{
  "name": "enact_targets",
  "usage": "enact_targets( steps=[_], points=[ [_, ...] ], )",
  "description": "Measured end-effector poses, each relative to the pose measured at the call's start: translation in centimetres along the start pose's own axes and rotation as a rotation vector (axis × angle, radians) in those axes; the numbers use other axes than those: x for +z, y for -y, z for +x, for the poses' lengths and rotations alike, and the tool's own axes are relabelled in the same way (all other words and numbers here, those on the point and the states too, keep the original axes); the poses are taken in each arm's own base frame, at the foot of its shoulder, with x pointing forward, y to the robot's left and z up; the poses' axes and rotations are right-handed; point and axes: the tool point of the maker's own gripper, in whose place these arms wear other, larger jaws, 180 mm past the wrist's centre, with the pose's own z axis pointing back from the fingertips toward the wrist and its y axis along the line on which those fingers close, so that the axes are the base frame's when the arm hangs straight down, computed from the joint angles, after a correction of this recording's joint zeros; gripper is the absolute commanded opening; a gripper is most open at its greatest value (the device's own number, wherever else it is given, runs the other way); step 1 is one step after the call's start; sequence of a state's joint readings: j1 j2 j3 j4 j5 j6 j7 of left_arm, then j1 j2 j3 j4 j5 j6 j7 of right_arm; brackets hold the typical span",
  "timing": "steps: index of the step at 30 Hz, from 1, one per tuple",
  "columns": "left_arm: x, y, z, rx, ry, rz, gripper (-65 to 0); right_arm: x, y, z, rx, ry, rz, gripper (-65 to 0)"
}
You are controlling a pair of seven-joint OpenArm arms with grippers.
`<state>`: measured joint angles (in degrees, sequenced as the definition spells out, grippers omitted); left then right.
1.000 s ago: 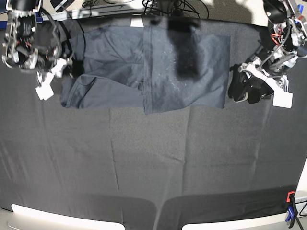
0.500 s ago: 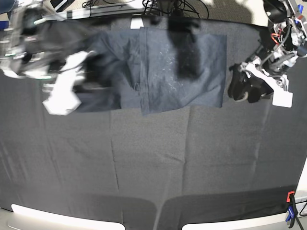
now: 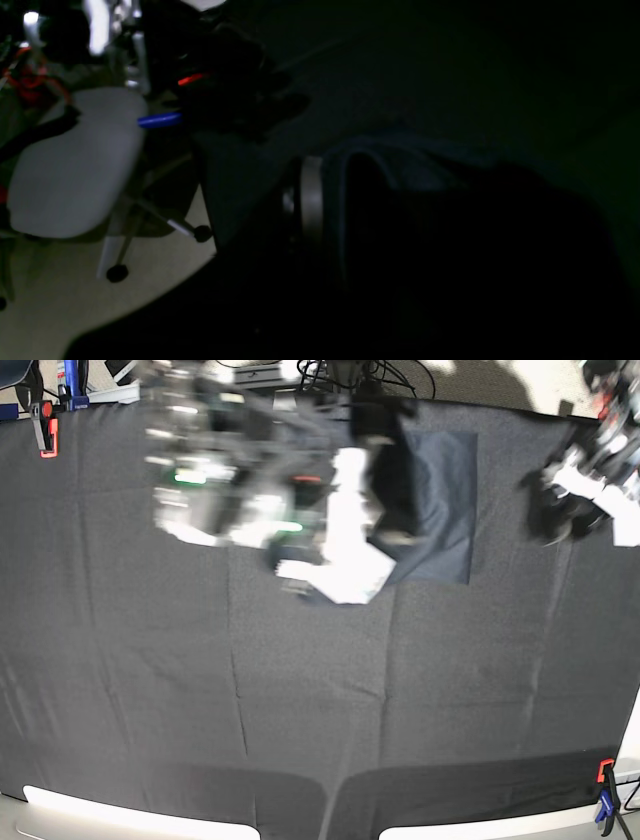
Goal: Layout the t-shirt on the table in an organized manner, then fold the t-shirt properly
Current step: 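Fold the right gripper's shirt end over onto the stack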
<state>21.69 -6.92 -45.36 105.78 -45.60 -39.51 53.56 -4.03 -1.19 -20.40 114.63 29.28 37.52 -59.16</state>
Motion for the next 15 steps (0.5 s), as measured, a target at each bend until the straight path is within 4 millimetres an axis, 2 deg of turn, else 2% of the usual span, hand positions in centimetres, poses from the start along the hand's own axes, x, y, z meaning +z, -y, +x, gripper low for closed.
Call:
enact_targets(
  steps=[3, 6, 10, 13, 15],
  points=[
    [1.5, -1.3, -2.0, -0.013, -0.071, 0.047, -33.0, -2.4, -1.0, 0.3, -0.03, 0.006, 0.038, -65.0],
    [2.6, -1.6, -3.7, -0.008, -0.123, 0.063, -33.0, -4.7, -1.2, 0.2, -0.078, 0.004, 0.068, -65.0],
    [2.8, -1.6, -3.4, -0.001, -0.091, 0.06, -33.0, -6.8, -0.7, -0.4, -0.135, 0.0, 0.097, -63.8],
    [2.8, -1.6, -3.4, -0.004, -0.092, 0.061, -33.0, -7.9, -0.9, -1.1, -0.141, -0.029, 0.136, -49.7],
    [2.9, -1.6, -3.4, -0.003, -0.092, 0.061, -33.0, -8.4, -1.7, -0.6, -0.138, -0.024, 0.177, -42.7]
  ],
)
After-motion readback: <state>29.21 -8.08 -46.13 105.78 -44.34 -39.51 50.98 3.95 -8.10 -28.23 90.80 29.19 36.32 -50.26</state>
